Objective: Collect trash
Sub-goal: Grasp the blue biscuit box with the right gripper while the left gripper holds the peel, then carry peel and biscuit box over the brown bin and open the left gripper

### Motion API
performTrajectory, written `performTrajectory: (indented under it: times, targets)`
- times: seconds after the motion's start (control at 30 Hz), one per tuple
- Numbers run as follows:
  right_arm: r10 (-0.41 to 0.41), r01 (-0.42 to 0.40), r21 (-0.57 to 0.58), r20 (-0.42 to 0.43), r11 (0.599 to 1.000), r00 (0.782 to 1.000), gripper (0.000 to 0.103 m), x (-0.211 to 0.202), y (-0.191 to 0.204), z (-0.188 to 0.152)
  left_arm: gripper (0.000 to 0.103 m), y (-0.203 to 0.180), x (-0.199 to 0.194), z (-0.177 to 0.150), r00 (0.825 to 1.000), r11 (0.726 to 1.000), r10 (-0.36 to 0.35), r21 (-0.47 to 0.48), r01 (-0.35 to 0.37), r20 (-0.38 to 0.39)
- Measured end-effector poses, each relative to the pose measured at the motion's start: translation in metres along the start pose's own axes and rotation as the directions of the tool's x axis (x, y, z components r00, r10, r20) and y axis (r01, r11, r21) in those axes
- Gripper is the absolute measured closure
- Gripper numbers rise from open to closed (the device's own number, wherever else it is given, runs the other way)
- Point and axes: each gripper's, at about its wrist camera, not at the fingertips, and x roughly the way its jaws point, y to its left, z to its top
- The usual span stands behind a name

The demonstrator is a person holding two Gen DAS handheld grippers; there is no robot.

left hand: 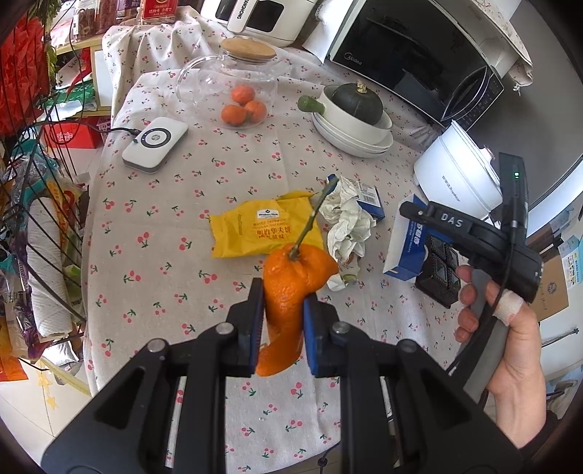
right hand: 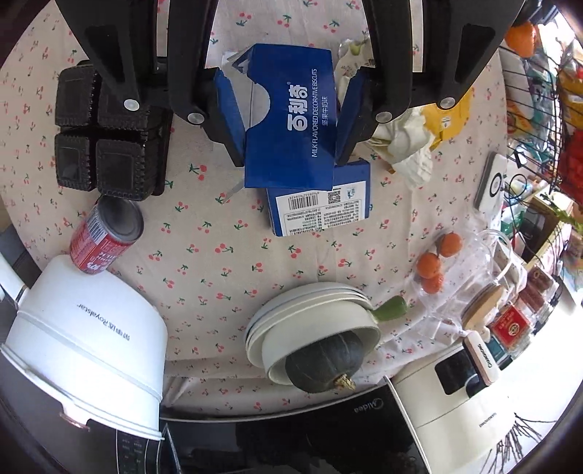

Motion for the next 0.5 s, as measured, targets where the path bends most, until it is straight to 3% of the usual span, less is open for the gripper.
performTrajectory:
  times: [0.5]
  targets:
    - [0.071, -0.068, -0.022, 0.164, 0.997, 0.984, 0.054, -0.127, -0.047, -0.029, 0.082, -0.034, 0.000, -0.017, 1.000, 0.995, -0.002, 0.098, 0.003, -0.013]
